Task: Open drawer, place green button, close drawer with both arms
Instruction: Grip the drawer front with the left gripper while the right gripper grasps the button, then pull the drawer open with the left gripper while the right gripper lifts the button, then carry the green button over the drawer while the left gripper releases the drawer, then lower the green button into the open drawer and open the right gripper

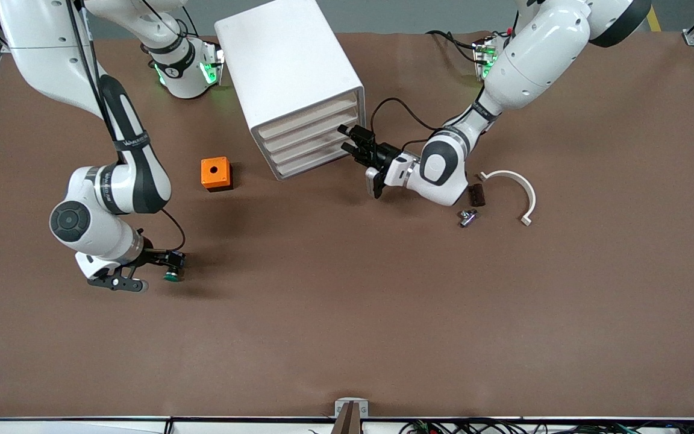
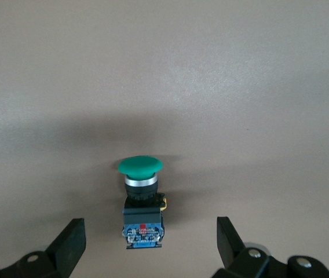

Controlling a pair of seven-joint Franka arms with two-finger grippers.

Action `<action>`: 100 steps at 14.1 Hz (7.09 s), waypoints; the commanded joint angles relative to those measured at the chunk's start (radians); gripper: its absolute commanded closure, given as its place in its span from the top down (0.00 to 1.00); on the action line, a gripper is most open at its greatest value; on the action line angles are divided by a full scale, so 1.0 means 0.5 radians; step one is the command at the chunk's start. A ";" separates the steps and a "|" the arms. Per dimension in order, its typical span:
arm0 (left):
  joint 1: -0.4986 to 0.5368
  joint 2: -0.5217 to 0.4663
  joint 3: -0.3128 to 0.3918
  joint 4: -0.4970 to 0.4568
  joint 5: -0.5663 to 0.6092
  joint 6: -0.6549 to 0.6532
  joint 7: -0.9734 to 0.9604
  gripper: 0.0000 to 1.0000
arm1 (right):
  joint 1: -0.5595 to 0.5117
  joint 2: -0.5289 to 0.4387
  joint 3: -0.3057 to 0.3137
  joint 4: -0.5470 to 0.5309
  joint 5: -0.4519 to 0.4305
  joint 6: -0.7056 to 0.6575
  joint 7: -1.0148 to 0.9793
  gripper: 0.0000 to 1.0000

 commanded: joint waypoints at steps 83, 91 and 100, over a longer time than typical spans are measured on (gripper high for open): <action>-0.001 -0.123 0.261 1.231 3.008 0.046 -3.617 1.00 | 1.465 -0.112 0.042 0.142 0.661 -0.369 3.016 0.27; -0.127 -0.047 0.261 1.182 3.017 0.243 -3.921 1.00 | 1.468 -0.069 0.039 0.188 0.636 -0.372 3.013 1.00; -0.385 0.018 0.261 1.105 3.017 0.433 -4.155 1.00 | 1.330 -0.225 -0.034 0.534 0.575 -0.831 2.982 1.00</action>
